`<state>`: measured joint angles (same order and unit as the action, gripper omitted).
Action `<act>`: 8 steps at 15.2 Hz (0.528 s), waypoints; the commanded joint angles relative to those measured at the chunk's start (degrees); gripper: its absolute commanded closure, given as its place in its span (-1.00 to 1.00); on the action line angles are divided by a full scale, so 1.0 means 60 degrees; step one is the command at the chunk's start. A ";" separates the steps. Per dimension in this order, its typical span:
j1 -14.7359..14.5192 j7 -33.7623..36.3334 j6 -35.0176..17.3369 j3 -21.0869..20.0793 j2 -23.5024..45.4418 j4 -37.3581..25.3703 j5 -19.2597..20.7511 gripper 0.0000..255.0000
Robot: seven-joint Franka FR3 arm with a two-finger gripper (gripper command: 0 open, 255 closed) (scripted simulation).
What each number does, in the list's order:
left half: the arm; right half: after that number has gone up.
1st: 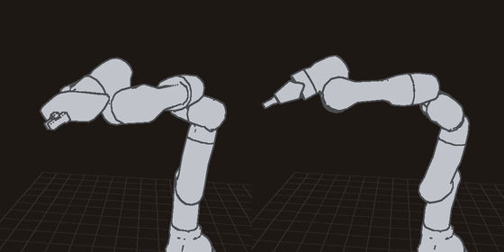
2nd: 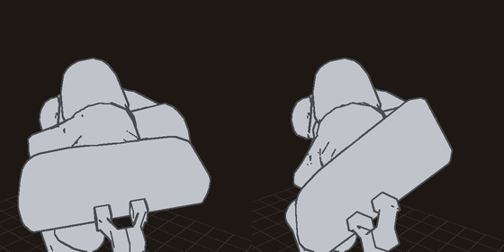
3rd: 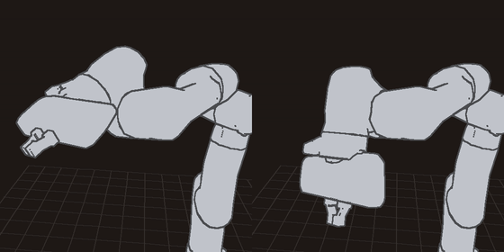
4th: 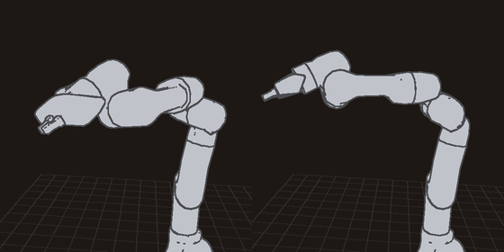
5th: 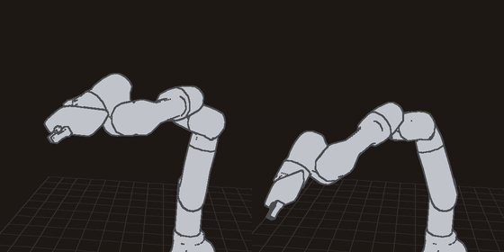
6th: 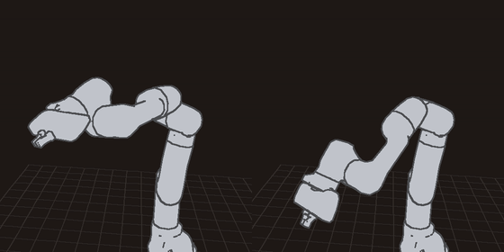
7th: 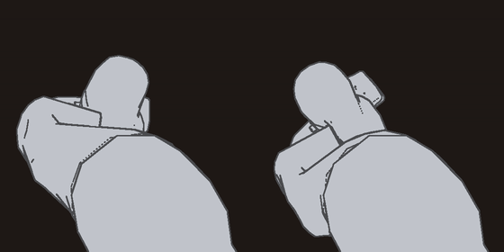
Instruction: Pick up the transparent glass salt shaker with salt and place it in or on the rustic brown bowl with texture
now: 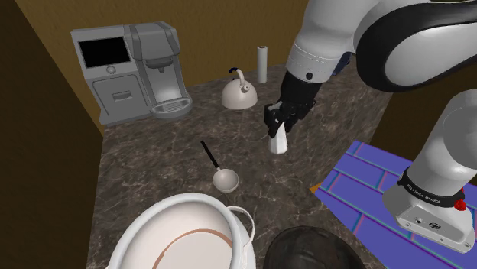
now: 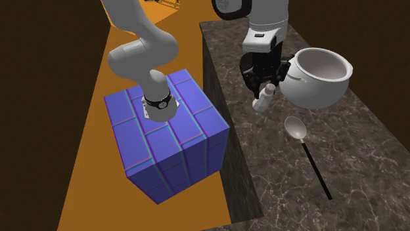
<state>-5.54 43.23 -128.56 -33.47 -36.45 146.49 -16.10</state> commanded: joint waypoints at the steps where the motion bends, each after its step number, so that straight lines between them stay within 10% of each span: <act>1: 0.0010 -0.0035 0.0279 0.0101 -0.0082 -0.0192 0.0042 1.00; 8: -0.0079 0.0137 0.1137 0.0177 -0.0381 -0.0775 0.0075 1.00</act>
<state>-5.67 43.42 -122.47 -32.07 -38.26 142.16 -15.47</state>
